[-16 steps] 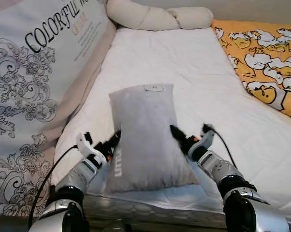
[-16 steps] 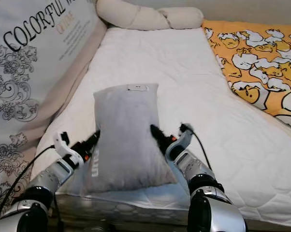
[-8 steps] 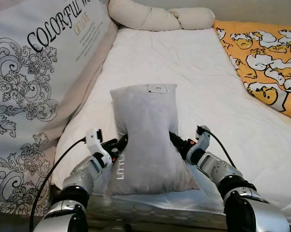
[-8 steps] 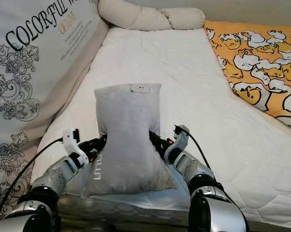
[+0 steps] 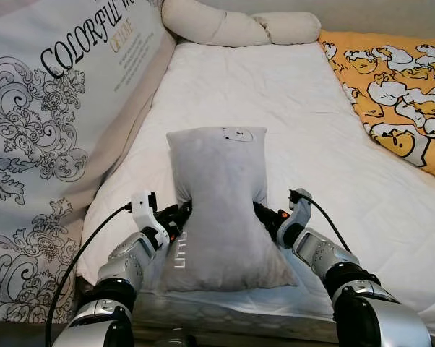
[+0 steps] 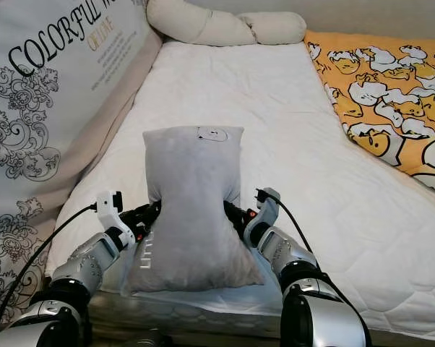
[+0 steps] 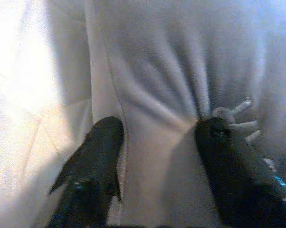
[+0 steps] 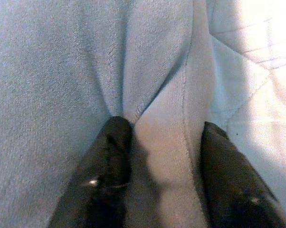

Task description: Clean up the room

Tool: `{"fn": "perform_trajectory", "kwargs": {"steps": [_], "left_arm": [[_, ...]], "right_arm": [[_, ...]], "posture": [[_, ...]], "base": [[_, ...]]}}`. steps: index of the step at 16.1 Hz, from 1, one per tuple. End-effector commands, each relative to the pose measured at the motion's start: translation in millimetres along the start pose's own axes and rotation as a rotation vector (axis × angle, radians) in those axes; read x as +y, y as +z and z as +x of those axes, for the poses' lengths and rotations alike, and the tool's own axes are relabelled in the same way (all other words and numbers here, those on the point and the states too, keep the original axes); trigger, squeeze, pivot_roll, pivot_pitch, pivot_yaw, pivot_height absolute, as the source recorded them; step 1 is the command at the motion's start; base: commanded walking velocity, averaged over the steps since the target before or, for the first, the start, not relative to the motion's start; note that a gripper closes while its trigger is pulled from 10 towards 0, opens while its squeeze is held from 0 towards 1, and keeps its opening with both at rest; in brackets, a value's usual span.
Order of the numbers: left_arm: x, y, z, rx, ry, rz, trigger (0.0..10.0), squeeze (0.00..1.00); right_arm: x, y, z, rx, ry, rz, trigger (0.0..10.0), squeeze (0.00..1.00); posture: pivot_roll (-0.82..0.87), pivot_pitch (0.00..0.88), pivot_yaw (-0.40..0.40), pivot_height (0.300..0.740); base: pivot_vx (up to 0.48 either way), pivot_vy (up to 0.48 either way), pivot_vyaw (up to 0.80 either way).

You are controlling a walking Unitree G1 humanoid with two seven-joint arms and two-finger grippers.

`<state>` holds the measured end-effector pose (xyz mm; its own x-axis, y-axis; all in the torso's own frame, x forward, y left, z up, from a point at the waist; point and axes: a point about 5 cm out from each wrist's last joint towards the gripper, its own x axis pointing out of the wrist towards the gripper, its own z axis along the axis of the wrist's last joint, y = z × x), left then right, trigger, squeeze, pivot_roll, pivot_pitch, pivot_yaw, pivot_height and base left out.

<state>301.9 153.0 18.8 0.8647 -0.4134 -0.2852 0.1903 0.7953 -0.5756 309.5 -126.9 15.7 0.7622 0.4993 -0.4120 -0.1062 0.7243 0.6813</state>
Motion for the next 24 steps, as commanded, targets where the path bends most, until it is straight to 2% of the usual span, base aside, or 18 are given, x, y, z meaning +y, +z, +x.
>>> {"fn": "perform_trajectory", "kwargs": {"steps": [1, 2, 3, 4, 5, 6, 7, 10, 11, 12, 13, 14, 15, 16, 18, 20, 24], "left_arm": [[-4.1, -4, 3.6, 0.016, 0.006, -0.016, 0.0, 0.03], [-4.2, -3, 3.6, 0.004, 0.009, -0.015, 0.0, 0.05], [-3.6, -3, 3.4, 0.005, 0.014, -0.018, 0.0, 0.16], [-3.4, -3, 3.2, 0.004, 0.014, -0.02, 0.4, 0.41], [-3.4, -3, 3.1, -0.001, 0.014, -0.014, 1.5, 0.58], [-3.3, -2, 3.0, -0.004, 0.015, -0.013, 1.5, 0.58], [-3.1, 1, 2.6, -0.045, 0.02, 0.011, 3.4, 0.53], [-2.8, 2, 2.1, -0.058, 0.032, 0.059, 2.3, 0.49], [-3.3, 2, 2.3, -0.053, 0.028, 0.049, 2.0, 0.37], [-3.8, 1, 2.5, -0.046, 0.021, 0.029, 0.9, 0.15], [-3.7, 0, 2.7, -0.037, 0.023, 0.02, 0.0, 0.0], [-3.8, -1, 2.8, -0.036, 0.022, 0.017, 0.0, 0.0], [-4.7, 0, 3.3, -0.036, 0.015, 0.029, 0.0, 0.0], [-9.9, 4, 4.9, -0.034, -0.021, 0.087, 0.0, 0.0], [-18.5, 11, 5.9, -0.05, -0.069, 0.216, 0.0, 0.0], [-30.3, 22, 6.7, -0.085, -0.111, 0.337, 0.0, 0.0], [-61.9, 63, 8.8, -0.28, -0.179, 0.336, 0.0, 0.0]], "right_arm": [[6.6, -11, 4.4, 0.059, 0.013, -0.012, 0.0, 0.0], [7.7, -10, 4.9, 0.047, 0.02, -0.001, 0.0, 0.0], [8.0, -10, 5.1, 0.048, 0.021, 0.005, 0.0, 0.0], [7.8, -9, 5.5, 0.029, 0.007, 0.027, 0.0, 0.0], [8.4, -7, 5.9, 0.018, 0.002, 0.012, 0.0, 0.0], [8.5, -6, 6.1, 0.013, -0.002, 0.003, 0.0, 0.0], [9.3, -4, 6.9, 0.008, -0.018, -0.058, 0.0, 0.0], [6.8, -3, 7.1, 0.006, -0.075, -0.032, 0.0, 0.0], [6.9, -3, 7.3, 0.006, -0.075, -0.034, 0.0, 0.0], [8.5, -3, 7.5, -0.001, -0.051, -0.034, 0.0, 0.0], [9.5, -2, 7.6, -0.01, -0.036, -0.032, 0.0, 0.0], [10.0, -1, 7.6, -0.012, -0.03, -0.031, 0.0, 0.0], [13.0, 4, 8.0, -0.061, -0.016, -0.075, 0.0, 0.0], [18.8, 13, 7.7, -0.149, 0.006, -0.17, 0.0, 0.0], [23.0, 21, 6.7, -0.199, 0.027, -0.172, 0.0, 0.0], [24.0, 28, 4.0, -0.229, 0.028, -0.218, 0.0, 0.0], [29.3, 46, -2.8, -0.367, 0.028, -0.246, 0.0, 0.0]], "posture": [[0.07, 0.0, 0.023, 0.74], [0.07, 0.0, 0.023, 0.74], [0.08, 0.0, 0.023, 0.74], [0.08, 0.0, 0.023, 0.74], [0.08, 0.0, 0.022, 0.74], [0.08, 0.0, 0.022, 0.74], [0.08, 0.0, 0.023, 0.74], [0.08, 0.0, 0.024, 0.74], [0.08, 0.0, 0.024, 0.74], [0.08, 0.0, 0.024, 0.74], [0.08, 0.0, 0.025, 0.74], [0.08, 0.0, 0.025, 0.74], [0.08, 0.0, 0.025, 0.74], [0.07, 0.0, 0.026, 0.74], [0.07, 0.0, 0.026, 0.74], [0.07, 0.0, 0.028, 0.74], [0.07, 0.0, 0.031, 0.74]], "base": [[0.0, 0.0, 0.0], [0.0, 0.0, 0.0], [0.0, 0.0, 0.0], [0.0, 0.0, 0.0], [0.0, 0.0, 0.0], [0.0, 0.0, 0.0], [0.0, 0.0, 0.0], [0.0, 0.0, 0.0], [0.0, 0.0, 0.0], [0.0, 0.0, 0.0], [0.0, 0.0, 0.0], [0.0, 0.0, 0.0], [0.0, 0.0, 0.0], [0.0, 0.0, 0.0], [0.0, 0.0, 0.0], [0.0, 0.0, 0.0], [0.0, 0.0, 0.0]]}}
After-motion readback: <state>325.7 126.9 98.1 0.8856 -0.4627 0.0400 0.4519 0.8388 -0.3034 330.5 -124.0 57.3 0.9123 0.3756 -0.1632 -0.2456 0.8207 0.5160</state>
